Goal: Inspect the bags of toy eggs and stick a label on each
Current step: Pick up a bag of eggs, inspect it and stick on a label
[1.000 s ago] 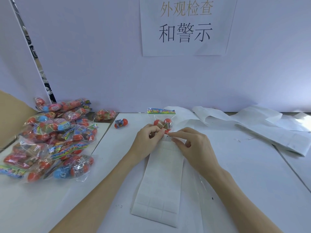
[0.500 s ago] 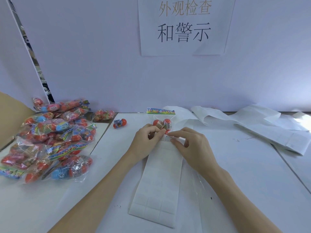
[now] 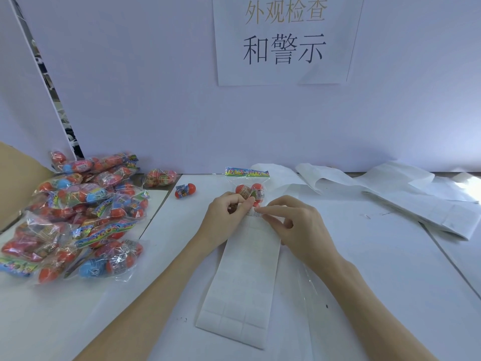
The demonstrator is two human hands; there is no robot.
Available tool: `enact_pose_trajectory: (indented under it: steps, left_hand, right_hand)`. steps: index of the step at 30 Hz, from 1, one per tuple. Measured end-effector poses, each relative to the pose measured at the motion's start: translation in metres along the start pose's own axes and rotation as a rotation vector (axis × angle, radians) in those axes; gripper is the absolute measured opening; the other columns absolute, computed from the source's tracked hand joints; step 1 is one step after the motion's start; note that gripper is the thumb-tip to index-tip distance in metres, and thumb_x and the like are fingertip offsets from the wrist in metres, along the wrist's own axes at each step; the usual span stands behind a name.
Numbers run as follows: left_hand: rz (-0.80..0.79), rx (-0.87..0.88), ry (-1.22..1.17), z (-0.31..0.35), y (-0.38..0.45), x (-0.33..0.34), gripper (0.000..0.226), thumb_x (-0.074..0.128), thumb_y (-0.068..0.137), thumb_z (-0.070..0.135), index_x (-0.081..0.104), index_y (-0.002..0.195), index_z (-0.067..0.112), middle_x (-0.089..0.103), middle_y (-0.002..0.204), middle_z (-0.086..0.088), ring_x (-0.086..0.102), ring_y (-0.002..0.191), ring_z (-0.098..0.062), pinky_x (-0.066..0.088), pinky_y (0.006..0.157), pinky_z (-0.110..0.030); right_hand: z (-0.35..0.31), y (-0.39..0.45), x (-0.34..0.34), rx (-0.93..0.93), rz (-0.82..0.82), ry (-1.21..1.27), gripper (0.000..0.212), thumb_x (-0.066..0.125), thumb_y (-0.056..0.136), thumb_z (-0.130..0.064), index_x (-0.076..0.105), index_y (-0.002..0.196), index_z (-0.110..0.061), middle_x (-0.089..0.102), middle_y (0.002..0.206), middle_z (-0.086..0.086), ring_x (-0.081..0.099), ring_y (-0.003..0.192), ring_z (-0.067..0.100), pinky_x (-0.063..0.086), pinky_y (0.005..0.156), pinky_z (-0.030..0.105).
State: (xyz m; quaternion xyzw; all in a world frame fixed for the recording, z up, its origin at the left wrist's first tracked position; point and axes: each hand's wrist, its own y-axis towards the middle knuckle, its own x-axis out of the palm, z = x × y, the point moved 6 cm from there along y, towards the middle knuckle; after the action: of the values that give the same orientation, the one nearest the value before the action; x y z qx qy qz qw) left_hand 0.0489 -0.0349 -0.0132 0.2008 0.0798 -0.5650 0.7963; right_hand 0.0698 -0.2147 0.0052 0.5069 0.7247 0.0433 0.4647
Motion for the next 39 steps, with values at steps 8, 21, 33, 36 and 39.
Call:
enact_pose_trajectory:
  steps: [8,21,33,36,39]
  left_hand:
    - [-0.014,-0.011,-0.002,0.001,0.000,-0.002,0.032,0.068,0.101,0.030,0.067,0.069,0.031,0.055,0.084,-0.001,0.046,0.065,-0.004,0.037,0.067,-0.017]
    - [0.006,-0.044,-0.045,-0.001,-0.001,-0.003,0.030,0.067,0.102,0.030,0.071,0.073,0.023,0.055,0.081,0.001,0.046,0.068,-0.008,0.037,0.071,-0.023]
    - [0.193,0.024,-0.189,0.002,-0.003,-0.020,0.018,0.074,0.097,0.025,0.069,0.081,0.018,0.068,0.085,0.009,0.059,0.091,-0.016,0.045,0.092,-0.029]
    - [0.189,0.075,-0.196,0.011,-0.006,-0.019,0.040,0.077,0.094,0.019,0.044,0.071,0.018,0.042,0.070,0.014,0.041,0.071,-0.007,0.036,0.071,-0.012]
    - [0.213,0.165,-0.233,0.026,-0.007,-0.020,0.038,0.076,0.094,0.015,0.045,0.073,0.025,0.041,0.071,0.016,0.040,0.069,-0.006,0.037,0.069,-0.011]
  right_hand:
    - [-0.014,0.000,-0.010,-0.043,0.138,-0.068,0.013,0.072,0.097,-0.013,0.076,0.105,-0.022,0.064,0.110,-0.007,0.041,0.047,0.003,0.042,0.054,0.031]
    - [-0.012,0.000,-0.002,0.023,0.048,0.026,0.008,0.068,0.099,-0.013,0.069,0.098,-0.022,0.062,0.107,-0.015,0.050,0.051,0.011,0.042,0.060,0.025]
    - [0.004,-0.001,-0.014,0.305,0.196,0.343,0.020,0.066,0.100,-0.012,0.061,0.102,-0.031,0.068,0.101,-0.024,0.066,0.047,0.015,0.048,0.056,0.018]
    - [0.003,-0.001,-0.014,0.330,0.208,0.388,0.022,0.060,0.102,-0.011,0.064,0.104,-0.032,0.066,0.097,-0.024,0.065,0.048,0.016,0.047,0.052,0.017]
    - [0.003,0.001,-0.017,0.351,0.233,0.498,0.027,0.060,0.102,-0.010,0.071,0.107,-0.034,0.070,0.095,-0.019,0.066,0.048,0.019,0.040,0.051,0.011]
